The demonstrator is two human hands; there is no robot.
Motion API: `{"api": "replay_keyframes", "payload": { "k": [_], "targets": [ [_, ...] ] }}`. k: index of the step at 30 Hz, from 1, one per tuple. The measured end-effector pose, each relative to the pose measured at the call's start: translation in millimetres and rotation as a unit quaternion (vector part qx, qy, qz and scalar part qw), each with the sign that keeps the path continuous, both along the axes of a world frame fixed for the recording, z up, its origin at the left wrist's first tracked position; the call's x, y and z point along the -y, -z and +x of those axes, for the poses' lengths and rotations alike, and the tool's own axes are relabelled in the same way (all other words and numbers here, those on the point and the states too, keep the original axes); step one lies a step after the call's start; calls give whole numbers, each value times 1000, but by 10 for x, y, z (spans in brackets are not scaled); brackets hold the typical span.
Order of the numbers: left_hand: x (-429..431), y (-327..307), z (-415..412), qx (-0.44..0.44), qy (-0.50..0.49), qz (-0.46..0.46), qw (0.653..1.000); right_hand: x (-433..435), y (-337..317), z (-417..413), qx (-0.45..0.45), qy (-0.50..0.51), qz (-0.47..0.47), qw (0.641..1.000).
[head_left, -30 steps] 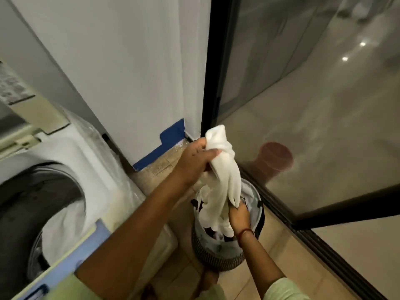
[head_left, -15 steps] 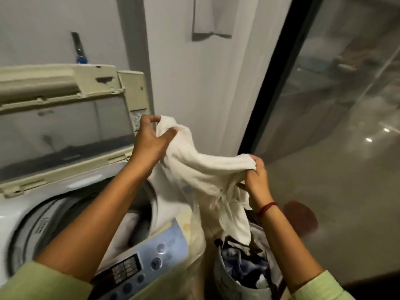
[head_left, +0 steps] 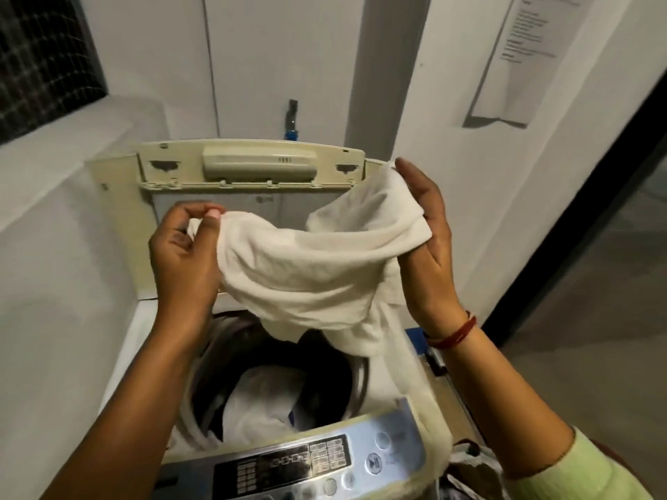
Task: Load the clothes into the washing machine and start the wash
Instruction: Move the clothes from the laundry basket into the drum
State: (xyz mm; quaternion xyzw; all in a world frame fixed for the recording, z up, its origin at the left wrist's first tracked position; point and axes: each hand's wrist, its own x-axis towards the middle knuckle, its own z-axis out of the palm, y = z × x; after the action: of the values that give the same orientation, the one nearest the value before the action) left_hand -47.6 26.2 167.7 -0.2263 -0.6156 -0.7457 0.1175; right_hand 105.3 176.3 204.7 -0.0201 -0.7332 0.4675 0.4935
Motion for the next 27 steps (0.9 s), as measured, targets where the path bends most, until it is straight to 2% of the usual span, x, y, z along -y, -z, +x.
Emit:
{"api": "replay_keyframes", "payload": {
  "k": [3,5,6,8,10,11,12,14,16,20,21,23,24,27],
  "targets": [
    [218,-4,-134,6,-37,17,999,108,136,-263,50,-46,30,997],
    [298,25,-236,7,-41,4,999,61,307,-403,176,-41,89,980],
    [322,42,-273,9,-34,-11,999,14,401,-461,266,-35,131,954],
    [343,81,-317,3,2,-45,999,-74,581,-543,439,-45,203,874],
    [331,137,-374,-33,60,-87,994,-81,690,-589,538,-91,189,816],
    [312,168,-404,-57,99,-127,985,-57,712,-614,545,-123,156,814],
    [282,188,-414,-81,154,-180,968,-18,702,-638,525,-151,112,830],
    [204,237,-395,-112,279,-283,911,51,658,-733,446,-183,45,875],
    [137,259,-352,-133,344,-330,869,67,642,-852,405,-219,15,888],
    [123,183,-347,-139,345,-345,862,56,782,-913,438,-339,-80,829],
    [144,202,-382,-127,336,-354,864,50,833,-909,448,-322,-75,831],
    [197,322,-506,-100,323,-409,847,20,886,-903,439,-238,-14,867],
    [216,410,-568,-85,324,-469,817,-4,885,-908,423,-192,30,885],
    [241,762,-730,-36,369,-651,663,-77,818,-894,372,-108,153,909]
  ]
}}
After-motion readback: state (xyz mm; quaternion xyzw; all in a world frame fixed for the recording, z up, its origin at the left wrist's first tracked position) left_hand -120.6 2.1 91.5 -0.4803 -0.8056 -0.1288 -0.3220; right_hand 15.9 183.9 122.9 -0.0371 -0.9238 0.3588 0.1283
